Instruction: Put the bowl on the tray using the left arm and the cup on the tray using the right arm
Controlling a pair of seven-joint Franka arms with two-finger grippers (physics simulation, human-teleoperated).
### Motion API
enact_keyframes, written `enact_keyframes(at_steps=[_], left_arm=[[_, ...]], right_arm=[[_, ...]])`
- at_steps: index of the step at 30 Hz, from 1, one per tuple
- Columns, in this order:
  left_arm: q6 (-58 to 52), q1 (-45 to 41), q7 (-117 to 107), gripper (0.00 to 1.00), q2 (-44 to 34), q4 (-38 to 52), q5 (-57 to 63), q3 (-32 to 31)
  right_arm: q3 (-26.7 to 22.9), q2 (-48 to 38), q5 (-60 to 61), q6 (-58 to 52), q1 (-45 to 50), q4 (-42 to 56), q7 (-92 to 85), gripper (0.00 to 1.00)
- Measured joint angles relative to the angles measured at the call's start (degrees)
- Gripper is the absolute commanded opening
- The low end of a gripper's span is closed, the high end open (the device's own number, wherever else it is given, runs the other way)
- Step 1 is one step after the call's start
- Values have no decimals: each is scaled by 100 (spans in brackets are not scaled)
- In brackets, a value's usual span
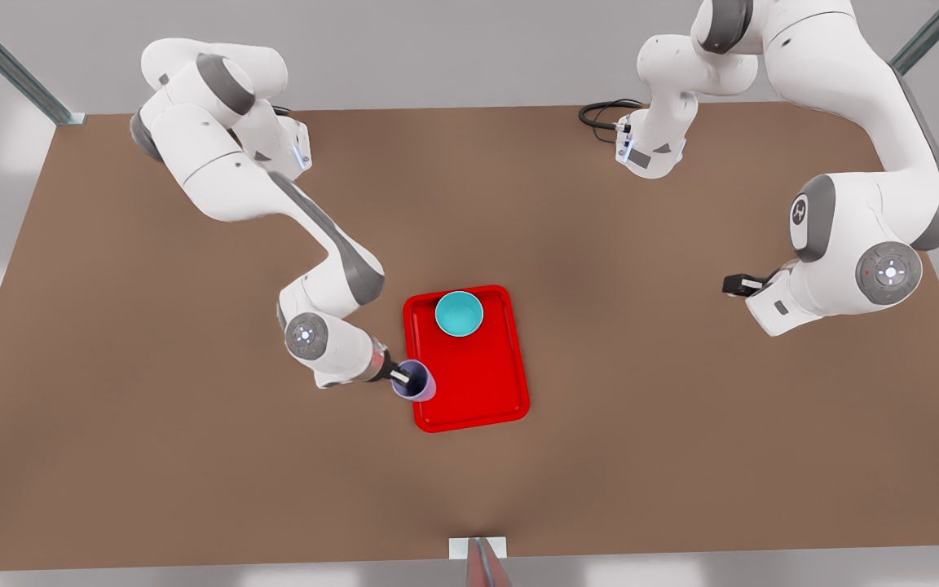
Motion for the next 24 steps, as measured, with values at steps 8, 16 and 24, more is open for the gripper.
enact_keyframes(at_steps=[8, 16, 24], left_arm=[[5, 4, -1, 100, 17, 0, -1, 0], [18, 16, 8, 100, 84, 0, -7, 0], [14, 19, 8, 100, 88, 0, -16, 0]], right_arm=[[280, 541, -205, 152, 363, 429, -11, 21], [202, 672, -832, -44, 717, 398, -50, 21], [194, 865, -1131, -63, 732, 417, -94, 100]])
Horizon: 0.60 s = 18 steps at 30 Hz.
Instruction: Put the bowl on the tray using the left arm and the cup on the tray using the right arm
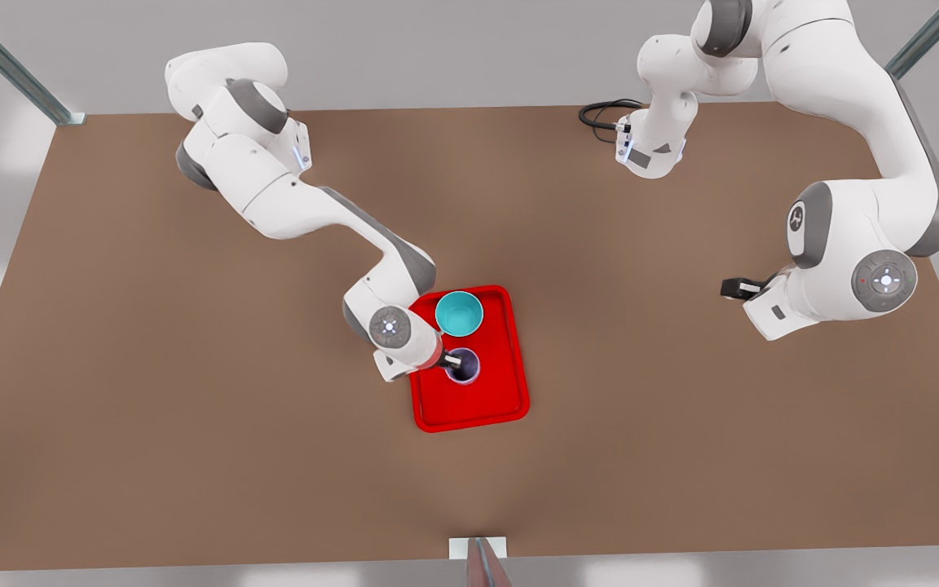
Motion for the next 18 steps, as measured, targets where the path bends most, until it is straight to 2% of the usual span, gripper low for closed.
enact_keyframes(at_steps=[8, 12, 14, 16, 17, 18], left_arm=[[3, -7, 0, 100, 0, 0, -1, 0], [3, -2, -5, 100, -5, 13, -2, 0], [-25, 2, -53, 100, 2, 204, -20, -24], [-80, -1, -70, 100, -29, 365, -173, -39], [-71, -14, -70, 100, -163, 349, -239, -27], [-3, -4, -70, 100, -426, 132, -281, -17]], right_arm=[[35, -61, 43, -7, -67, 370, -3, 100], [-9, -766, 111, -407, -526, 339, -274, 100], [-1007, -2175, 462, -1572, -869, -260, -1666, 100], [-2412, -3645, 1413, -2194, -1079, -1280, -3402, 100], [-2814, -4151, 1691, -2477, -1285, -1771, -4314, 100], [-3112, -4186, 1766, -3006, -1431, -1659, -4840, 100]])
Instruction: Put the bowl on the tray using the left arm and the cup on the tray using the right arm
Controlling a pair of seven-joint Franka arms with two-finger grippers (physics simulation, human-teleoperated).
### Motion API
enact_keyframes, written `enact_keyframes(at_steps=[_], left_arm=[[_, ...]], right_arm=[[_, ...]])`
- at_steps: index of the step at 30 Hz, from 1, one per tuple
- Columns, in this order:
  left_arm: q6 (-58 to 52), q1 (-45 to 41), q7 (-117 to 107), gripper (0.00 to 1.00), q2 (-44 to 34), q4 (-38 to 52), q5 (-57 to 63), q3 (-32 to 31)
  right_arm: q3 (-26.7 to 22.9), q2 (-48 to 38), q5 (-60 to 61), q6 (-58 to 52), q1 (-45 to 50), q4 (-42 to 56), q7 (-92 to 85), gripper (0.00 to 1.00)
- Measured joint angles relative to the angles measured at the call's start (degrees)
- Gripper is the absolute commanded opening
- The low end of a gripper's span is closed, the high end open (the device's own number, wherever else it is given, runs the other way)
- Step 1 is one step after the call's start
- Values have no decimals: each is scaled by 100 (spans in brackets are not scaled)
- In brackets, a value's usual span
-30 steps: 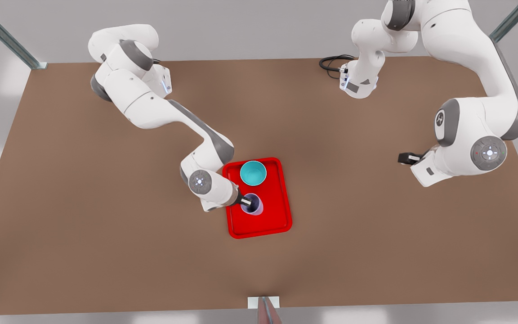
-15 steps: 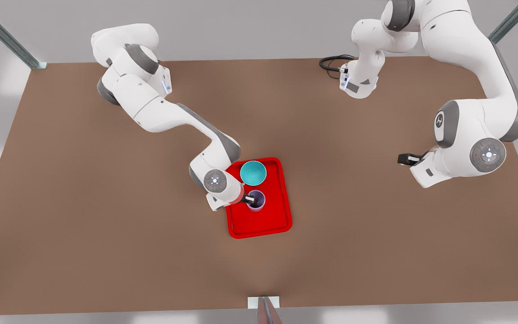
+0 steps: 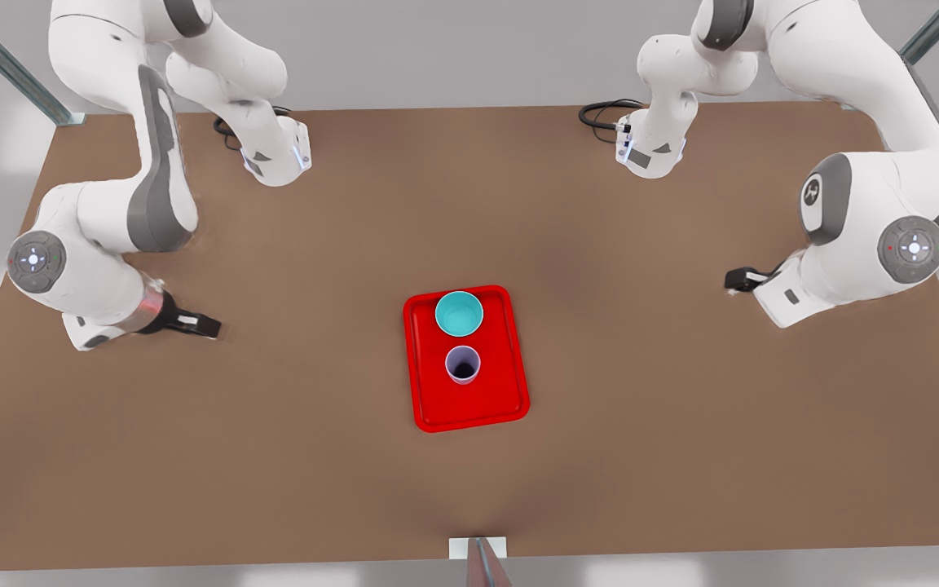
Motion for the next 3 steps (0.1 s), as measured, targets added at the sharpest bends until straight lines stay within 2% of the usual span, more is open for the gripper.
enact_keyframes(at_steps=[2, 3], left_arm=[[44, -8, 4, 100, -136, -219, -56, -4], [58, -5, 1, 100, -129, -220, -75, -8]], right_arm=[[-312, 381, 59, -482, 65, 722, -725, 100], [-315, 376, 70, -548, 88, 725, -1008, 100]])
